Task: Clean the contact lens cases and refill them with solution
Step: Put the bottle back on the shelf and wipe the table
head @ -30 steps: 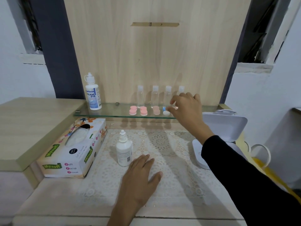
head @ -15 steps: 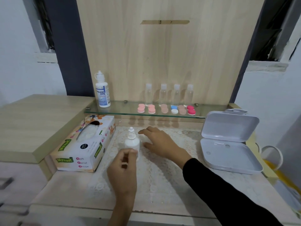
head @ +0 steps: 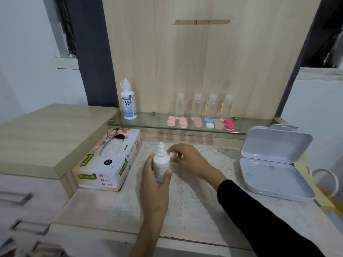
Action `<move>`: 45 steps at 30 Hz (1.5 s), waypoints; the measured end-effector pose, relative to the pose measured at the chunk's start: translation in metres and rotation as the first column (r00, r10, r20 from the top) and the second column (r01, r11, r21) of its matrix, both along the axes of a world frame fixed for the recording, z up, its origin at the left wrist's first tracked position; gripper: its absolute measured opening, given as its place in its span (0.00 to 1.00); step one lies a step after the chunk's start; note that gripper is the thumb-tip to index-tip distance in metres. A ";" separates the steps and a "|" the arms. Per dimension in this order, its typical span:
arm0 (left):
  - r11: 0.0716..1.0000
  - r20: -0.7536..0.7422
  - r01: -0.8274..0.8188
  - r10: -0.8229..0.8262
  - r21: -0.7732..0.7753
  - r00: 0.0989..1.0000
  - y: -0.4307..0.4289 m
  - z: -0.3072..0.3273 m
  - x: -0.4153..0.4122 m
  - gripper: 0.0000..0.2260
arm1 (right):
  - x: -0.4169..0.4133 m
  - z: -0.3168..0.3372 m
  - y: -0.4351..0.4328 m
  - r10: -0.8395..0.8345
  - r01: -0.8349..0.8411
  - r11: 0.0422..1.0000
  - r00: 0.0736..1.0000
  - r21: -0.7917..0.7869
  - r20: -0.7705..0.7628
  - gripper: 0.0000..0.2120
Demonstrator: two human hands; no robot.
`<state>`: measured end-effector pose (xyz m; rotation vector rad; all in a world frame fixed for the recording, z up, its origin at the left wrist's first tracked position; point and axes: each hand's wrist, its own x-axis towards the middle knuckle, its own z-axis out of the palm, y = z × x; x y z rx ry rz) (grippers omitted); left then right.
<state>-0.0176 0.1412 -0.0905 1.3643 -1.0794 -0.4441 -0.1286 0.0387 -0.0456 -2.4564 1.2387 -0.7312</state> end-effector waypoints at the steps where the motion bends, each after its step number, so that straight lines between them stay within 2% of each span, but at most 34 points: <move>1: 1.000 -0.003 0.006 -0.006 0.000 1.000 0.001 0.001 0.000 0.26 | -0.001 0.008 0.000 -0.007 0.005 1.000 0.996 0.020 0.086 0.12; 5: 0.999 0.013 0.051 -0.051 0.004 0.999 0.003 0.002 0.000 0.24 | -0.002 0.050 0.013 0.039 -0.075 0.994 0.923 0.078 0.384 0.11; 7: 0.998 -0.001 0.065 -0.065 -0.001 0.998 0.004 0.002 0.000 0.23 | -0.003 0.067 0.020 0.103 -0.143 0.988 0.897 0.062 0.430 0.11; 9: 0.997 -0.022 0.078 -0.078 -0.008 0.997 0.004 0.001 0.000 0.23 | -0.004 0.076 0.025 0.176 -0.190 0.982 0.917 0.005 0.359 0.12; 13: 0.996 -0.041 0.086 -0.086 -0.001 0.995 0.002 -0.001 0.000 0.23 | -0.005 0.079 0.027 0.229 -0.220 0.970 0.969 -0.101 0.093 0.13; 27: 0.994 -0.087 0.109 -0.106 0.024 0.990 0.003 -0.001 0.000 0.24 | -0.001 0.079 0.040 0.259 -0.291 0.946 0.944 -0.146 -0.205 0.19; 33: 0.993 -0.077 0.116 -0.114 0.011 0.990 0.005 0.000 0.000 0.22 | 0.000 0.080 0.035 0.212 -0.243 0.959 0.956 -0.142 -0.204 0.07; 38: 0.992 -0.100 0.129 -0.129 -0.012 0.987 0.008 0.006 -0.002 0.23 | 0.005 0.078 0.034 0.108 -0.145 0.977 0.970 -0.159 -0.216 0.19; 42: 0.992 -0.086 0.124 -0.123 0.006 0.989 0.007 0.002 -0.002 0.25 | 0.006 0.071 0.037 0.011 -0.053 0.974 0.982 -0.219 -0.188 0.23; 43: 0.993 -0.079 0.122 -0.120 0.010 0.990 0.007 0.001 -0.001 0.25 | 0.006 0.069 0.037 0.006 -0.043 0.977 0.985 -0.211 -0.173 0.23; 45: 0.993 -0.067 0.114 -0.112 0.023 0.991 0.006 0.000 0.000 0.24 | 0.002 0.064 0.036 0.068 -0.075 0.993 0.994 -0.091 -0.080 0.21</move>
